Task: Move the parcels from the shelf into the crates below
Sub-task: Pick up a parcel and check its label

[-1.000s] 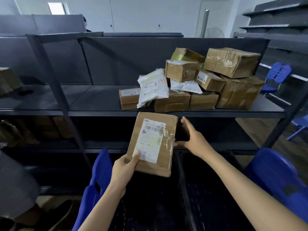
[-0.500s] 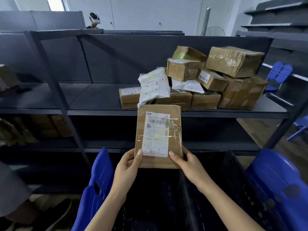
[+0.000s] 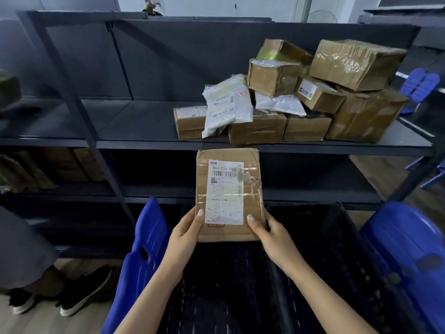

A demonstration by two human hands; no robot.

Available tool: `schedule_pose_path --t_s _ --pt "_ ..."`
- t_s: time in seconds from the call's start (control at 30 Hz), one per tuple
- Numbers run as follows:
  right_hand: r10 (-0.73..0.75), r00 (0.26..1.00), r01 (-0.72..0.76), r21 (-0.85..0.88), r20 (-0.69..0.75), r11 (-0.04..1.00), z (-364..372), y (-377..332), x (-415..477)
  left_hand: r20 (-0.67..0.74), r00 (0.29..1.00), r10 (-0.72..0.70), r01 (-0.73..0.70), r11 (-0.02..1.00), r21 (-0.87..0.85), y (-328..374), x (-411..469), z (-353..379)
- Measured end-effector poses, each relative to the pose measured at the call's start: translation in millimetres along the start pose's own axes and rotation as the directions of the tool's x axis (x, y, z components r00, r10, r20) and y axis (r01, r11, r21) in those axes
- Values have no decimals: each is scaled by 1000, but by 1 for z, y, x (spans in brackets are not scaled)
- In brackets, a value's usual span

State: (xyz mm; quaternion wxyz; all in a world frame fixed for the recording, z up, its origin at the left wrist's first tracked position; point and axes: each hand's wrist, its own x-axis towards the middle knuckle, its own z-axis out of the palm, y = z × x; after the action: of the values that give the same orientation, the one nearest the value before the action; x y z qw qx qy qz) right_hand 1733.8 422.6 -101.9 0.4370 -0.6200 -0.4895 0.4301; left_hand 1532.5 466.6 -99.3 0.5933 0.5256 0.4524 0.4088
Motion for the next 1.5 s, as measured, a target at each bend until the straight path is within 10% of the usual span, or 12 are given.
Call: schedule_pose_path --t_s 0.63,1.0,1.37,1.5 --pt "329 944 -327 -53 29 943 62 175 45 -160 939 -305 317 947 56 -162 46 -4" --pt "440 897 -434 -115 38 894 131 322 113 -507 748 -427 568 808 156 -317 103 -10" --pt "320 947 -320 48 5 946 166 392 147 -628 557 -543 700 714 2 -378 141 -18" --pt "273 962 -273 90 5 958 175 398 156 -595 607 -527 605 792 -85 -380 147 -20"
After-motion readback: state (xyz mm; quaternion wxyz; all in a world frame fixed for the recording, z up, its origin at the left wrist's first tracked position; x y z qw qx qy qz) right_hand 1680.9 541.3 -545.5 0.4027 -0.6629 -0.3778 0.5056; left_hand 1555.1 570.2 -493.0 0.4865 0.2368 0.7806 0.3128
